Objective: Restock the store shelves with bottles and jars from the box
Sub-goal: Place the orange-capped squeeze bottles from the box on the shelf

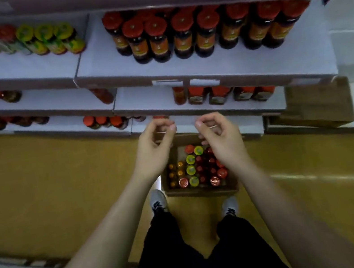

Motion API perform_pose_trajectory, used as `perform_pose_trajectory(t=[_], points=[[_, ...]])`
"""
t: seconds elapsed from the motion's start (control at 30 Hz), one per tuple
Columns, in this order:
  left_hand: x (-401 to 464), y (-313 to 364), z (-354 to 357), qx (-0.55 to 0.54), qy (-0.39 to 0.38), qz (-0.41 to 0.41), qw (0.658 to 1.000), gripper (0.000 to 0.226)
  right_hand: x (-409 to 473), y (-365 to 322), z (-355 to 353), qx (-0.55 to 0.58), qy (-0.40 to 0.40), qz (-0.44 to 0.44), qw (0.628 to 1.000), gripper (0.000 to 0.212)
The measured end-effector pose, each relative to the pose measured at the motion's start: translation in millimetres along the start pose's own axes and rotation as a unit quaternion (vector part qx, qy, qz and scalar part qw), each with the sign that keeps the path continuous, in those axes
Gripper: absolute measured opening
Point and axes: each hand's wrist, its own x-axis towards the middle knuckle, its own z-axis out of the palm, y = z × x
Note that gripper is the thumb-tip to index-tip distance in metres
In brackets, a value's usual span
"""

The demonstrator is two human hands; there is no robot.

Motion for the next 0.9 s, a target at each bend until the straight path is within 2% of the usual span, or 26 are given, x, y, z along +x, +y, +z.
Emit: perform_pose_trajectory(t=[0.1, 0.27, 0.43, 0.6, 0.7, 0.9], points=[[9, -26, 28, 0.010, 0.037, -0.020, 0.999, 0.020, 22, 31, -14, -0.023, -0.033, 0.005, 0.999, 0.008], [41, -110, 77, -0.003, 0.073, -0.060, 0.996, 0.010, 69, 114, -18, -0.071, -0.066, 0.025, 0.995, 0.014], [78, -238, 116, 0.014, 0.079, -0.093, 0.992, 0.020, 123, 228, 10, -0.144, -0.114, 0.037, 0.982, 0.016], [105, -395, 143, 0.091, 0.061, -0.106, 0.988, 0.016, 166, 366, 57, -0.183, -0.188, 0.040, 0.964, 0.022], [116, -475, 154, 0.125, 0.051, -0.113, 0.984, 0.015, 186, 446, 84, -0.198, -0.200, 0.032, 0.959, 0.021], [135, -584, 171, 0.185, 0.029, -0.147, 0.971, 0.019, 213, 570, 131, -0.224, -0.229, 0.032, 0.947, 0.015]])
